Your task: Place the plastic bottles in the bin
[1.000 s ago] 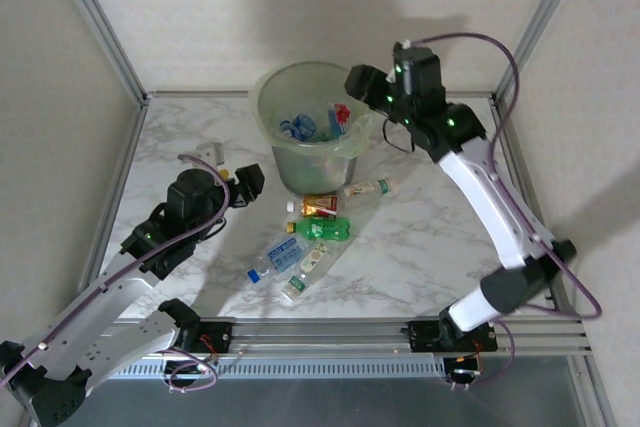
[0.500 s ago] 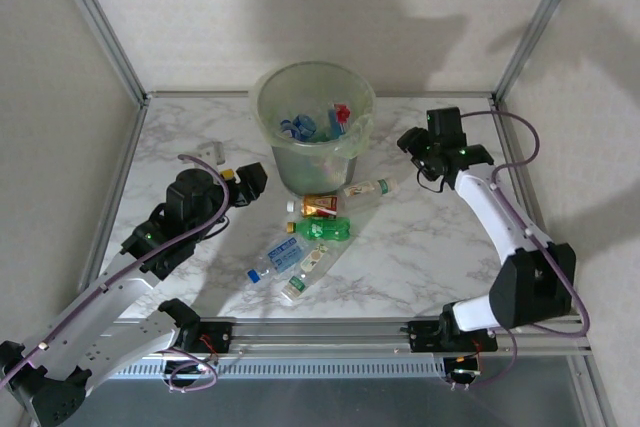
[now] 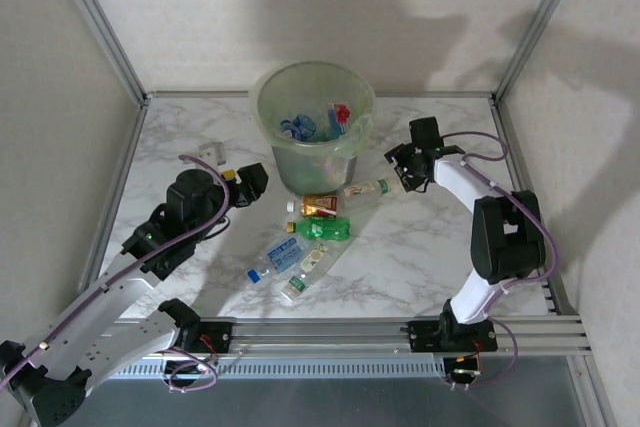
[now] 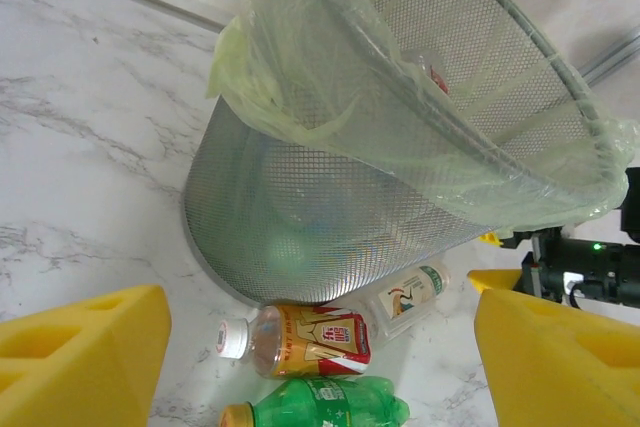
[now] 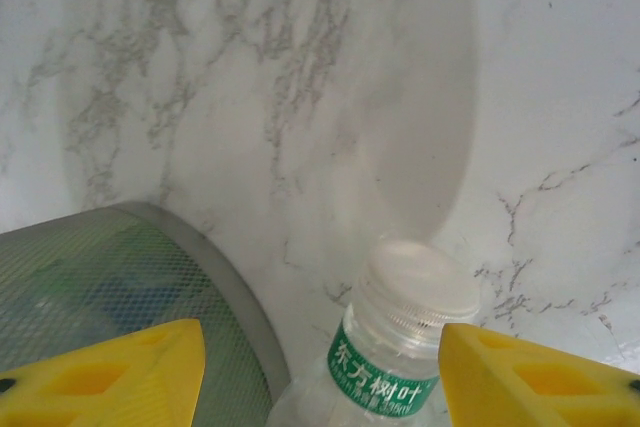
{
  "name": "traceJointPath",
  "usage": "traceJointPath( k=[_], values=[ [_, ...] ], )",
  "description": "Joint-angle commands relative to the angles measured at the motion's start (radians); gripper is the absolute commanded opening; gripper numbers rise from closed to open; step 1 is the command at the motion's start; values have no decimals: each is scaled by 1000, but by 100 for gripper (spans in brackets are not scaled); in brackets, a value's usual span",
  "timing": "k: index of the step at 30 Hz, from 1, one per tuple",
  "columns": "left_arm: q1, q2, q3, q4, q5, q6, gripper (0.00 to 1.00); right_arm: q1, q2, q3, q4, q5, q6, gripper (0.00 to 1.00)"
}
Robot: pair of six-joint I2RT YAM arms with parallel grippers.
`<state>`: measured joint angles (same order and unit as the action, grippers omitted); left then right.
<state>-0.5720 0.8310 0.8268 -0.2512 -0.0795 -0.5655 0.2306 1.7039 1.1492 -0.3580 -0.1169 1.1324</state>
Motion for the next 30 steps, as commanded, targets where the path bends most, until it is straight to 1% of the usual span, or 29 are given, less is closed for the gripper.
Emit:
traceJointPath(
  k=[1, 8, 18, 25, 28, 30],
  values=[
    [9, -10, -18, 33, 21, -1, 80, -4, 25, -17, 32, -22, 49, 64],
    [11, -3, -31, 52, 35, -3, 80, 0, 51, -45, 40, -31, 58, 67],
    [12, -1, -34, 50, 37, -4, 80, 24, 99, -60, 82, -45, 75, 68],
    [12, -2, -38, 49, 38, -6, 80, 27, 120, -69, 90, -44, 73, 65],
    [12, 0, -37, 51, 41, -8, 80, 27, 121, -75, 88, -32, 67, 60],
    [12, 0, -35, 49, 42, -8, 80, 27, 119, -80, 89, -21, 63, 59]
  ],
)
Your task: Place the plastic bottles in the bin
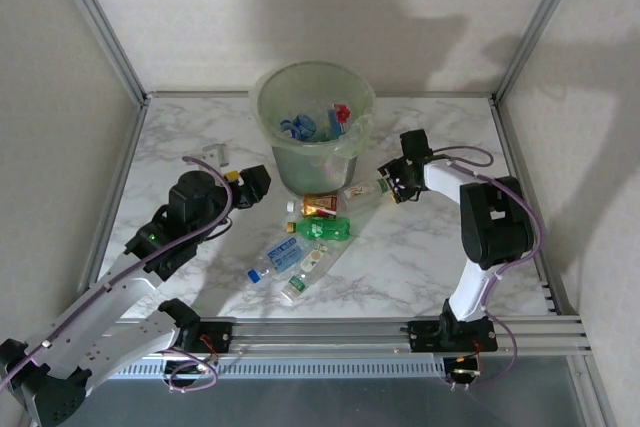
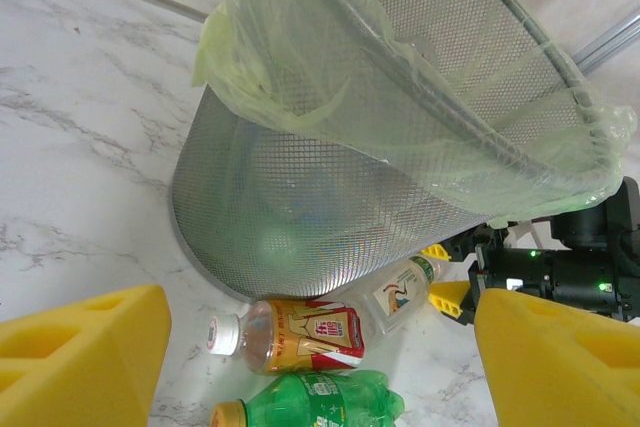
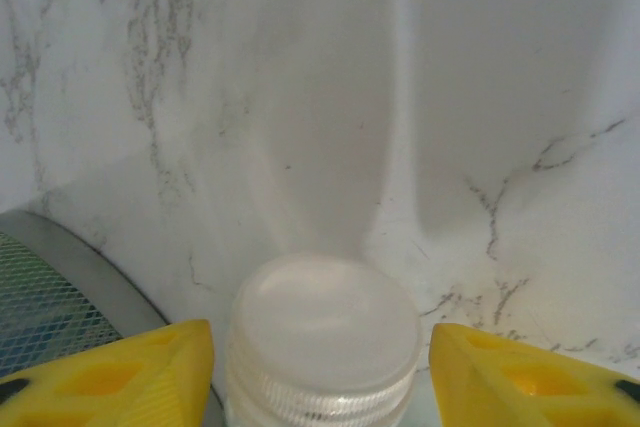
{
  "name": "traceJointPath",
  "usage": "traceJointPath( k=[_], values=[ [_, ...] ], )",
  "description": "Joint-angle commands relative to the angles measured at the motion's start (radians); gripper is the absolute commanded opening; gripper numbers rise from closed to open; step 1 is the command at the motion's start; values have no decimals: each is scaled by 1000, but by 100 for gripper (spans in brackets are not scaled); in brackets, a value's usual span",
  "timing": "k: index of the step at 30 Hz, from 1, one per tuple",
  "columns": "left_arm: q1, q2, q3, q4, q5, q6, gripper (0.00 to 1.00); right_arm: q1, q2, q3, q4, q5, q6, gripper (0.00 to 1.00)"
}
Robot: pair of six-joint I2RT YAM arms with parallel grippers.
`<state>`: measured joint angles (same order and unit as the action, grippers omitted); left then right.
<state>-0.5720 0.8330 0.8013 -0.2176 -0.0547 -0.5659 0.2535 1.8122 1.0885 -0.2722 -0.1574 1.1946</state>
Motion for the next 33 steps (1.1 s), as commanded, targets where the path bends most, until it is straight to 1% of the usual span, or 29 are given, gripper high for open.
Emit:
traceJointPath(
  k=[1, 6, 13, 17, 23, 27, 30, 33],
  values=[
    [12, -2, -8, 15, 18, -8, 80, 4, 10, -20, 2, 22, -1, 59],
    [12, -2, -7, 13, 18, -8, 80, 4, 13, -30, 5, 34, -12, 57],
    [12, -4, -2, 6, 17, -6, 80, 4, -5, -50, 14, 53, -27, 43],
    [13, -3, 4, 4, 16, -8, 80, 4, -50, -75, 30, 68, -40, 36],
    [14, 15, 26, 5, 30, -9, 83, 4, -203, -122, 30, 128, -115, 28],
    [14, 18, 37, 16, 44, -15, 84, 4, -380, -165, 24, 179, -184, 24],
    [14, 17, 45, 36, 76, -18, 85, 4, -519, -179, 1, 214, -252, 23],
    [14, 17, 55, 64, 118, -22, 87, 6, -627, -165, -27, 210, -331, 23]
  ],
)
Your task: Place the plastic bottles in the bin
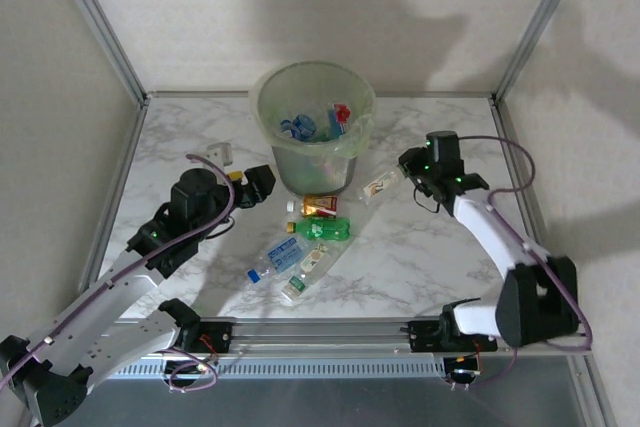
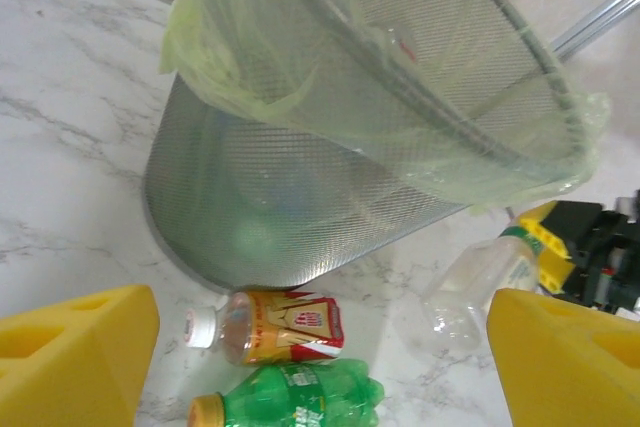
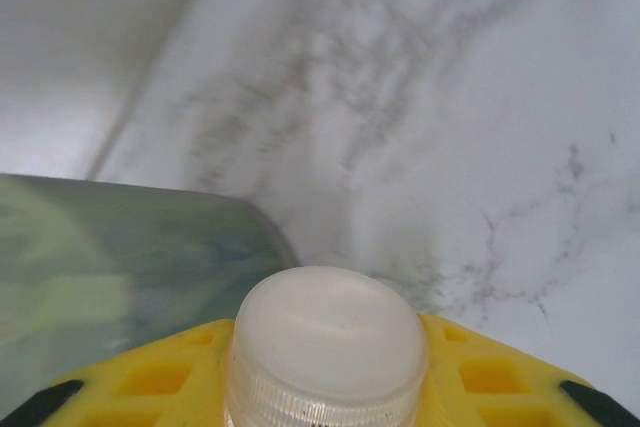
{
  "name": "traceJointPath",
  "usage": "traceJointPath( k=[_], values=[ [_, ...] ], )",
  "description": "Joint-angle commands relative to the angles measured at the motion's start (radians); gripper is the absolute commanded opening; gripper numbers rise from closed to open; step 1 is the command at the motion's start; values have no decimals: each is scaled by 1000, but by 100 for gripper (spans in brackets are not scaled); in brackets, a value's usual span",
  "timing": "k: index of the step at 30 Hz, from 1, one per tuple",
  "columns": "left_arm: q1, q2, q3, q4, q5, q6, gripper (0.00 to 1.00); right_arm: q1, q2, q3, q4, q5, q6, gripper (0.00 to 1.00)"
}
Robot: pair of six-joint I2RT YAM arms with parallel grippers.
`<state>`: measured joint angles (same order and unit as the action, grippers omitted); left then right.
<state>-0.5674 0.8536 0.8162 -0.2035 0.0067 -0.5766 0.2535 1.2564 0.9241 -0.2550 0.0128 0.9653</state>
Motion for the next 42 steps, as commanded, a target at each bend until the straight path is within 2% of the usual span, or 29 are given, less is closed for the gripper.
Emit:
traceJointPath(
  k=[1, 8, 11, 15, 21, 26, 42],
  values=[
    [9, -2, 45, 60, 73, -12, 87, 7, -100, 9, -52, 29, -130, 23],
    [9, 21, 52, 173, 244, -29, 96, 107, -249, 70, 11, -81, -263, 23],
    [0, 50, 51, 252, 344, -57, 98, 172, -266, 98, 101, -174, -264, 23],
    [-18, 80, 58, 346, 415, -94, 100, 241, -251, 137, 213, -237, -243, 24],
    [-19, 100, 49, 460, 483, -179, 100, 276, -225, 170, 340, -292, -169, 24],
    [-19, 102, 57, 449, 501, -166, 100, 308, -193, 204, 356, -285, -163, 24],
    [-37, 133, 32, 524, 560, -198, 99, 314, -135, 263, 385, -282, -107, 24]
  ],
)
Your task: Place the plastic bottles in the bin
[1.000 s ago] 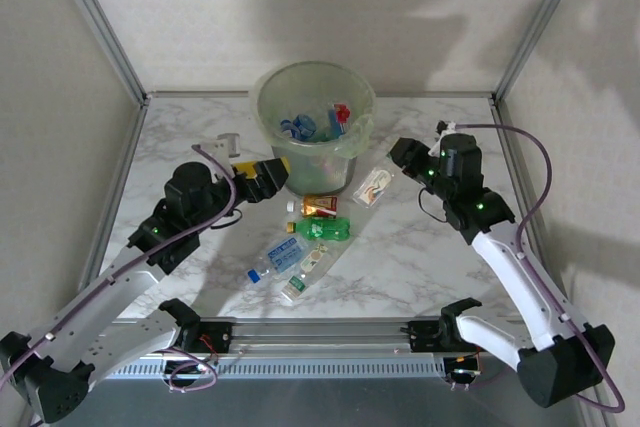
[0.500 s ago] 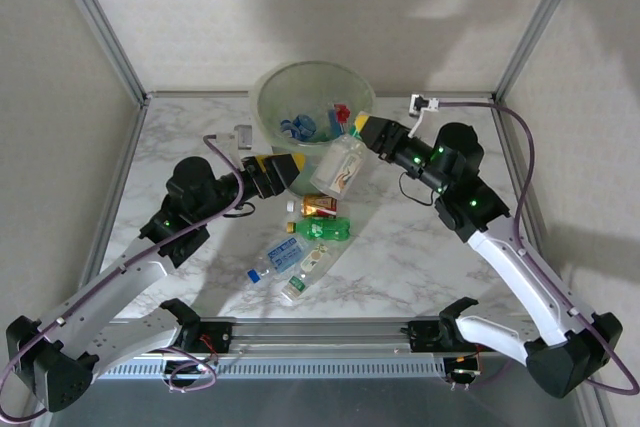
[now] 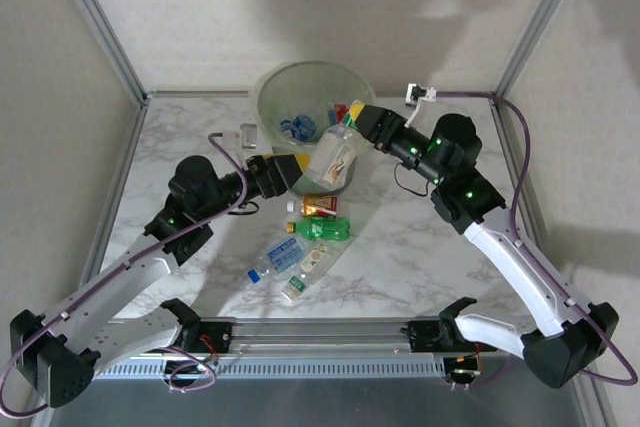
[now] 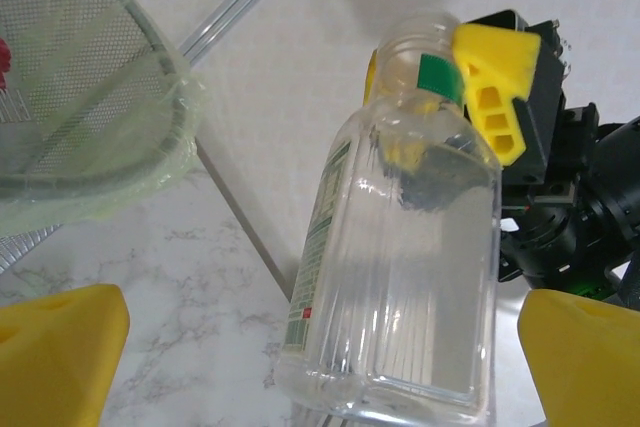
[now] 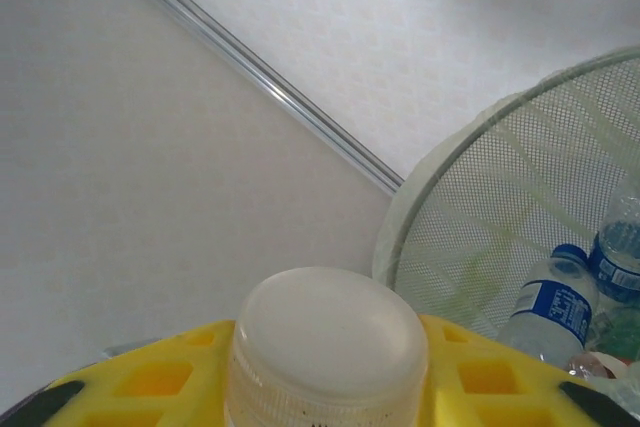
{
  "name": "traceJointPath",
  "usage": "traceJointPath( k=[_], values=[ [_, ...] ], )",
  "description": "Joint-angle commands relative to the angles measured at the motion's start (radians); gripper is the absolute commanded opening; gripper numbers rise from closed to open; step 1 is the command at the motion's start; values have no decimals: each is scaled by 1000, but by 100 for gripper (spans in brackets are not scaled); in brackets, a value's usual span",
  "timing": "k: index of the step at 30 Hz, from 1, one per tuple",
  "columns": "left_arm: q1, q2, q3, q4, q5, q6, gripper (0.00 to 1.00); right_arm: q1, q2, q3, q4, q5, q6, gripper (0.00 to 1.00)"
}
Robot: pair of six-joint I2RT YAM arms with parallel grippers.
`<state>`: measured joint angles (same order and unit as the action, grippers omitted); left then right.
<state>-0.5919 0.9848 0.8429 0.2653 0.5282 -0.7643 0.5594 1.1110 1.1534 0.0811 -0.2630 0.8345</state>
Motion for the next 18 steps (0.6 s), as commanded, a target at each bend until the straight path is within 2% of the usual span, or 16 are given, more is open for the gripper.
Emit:
traceJointPath(
  k=[1, 9, 18],
  values=[
    [-15, 5, 5, 57, 41, -10, 100, 9, 14, 33, 58, -14, 31, 24],
    [-49, 31, 17, 103, 76, 2, 100, 22, 46, 68, 31, 6, 58, 23],
    [-65, 43, 58, 12, 16, 73, 96, 43, 73, 80, 47, 2, 95, 24]
  ],
)
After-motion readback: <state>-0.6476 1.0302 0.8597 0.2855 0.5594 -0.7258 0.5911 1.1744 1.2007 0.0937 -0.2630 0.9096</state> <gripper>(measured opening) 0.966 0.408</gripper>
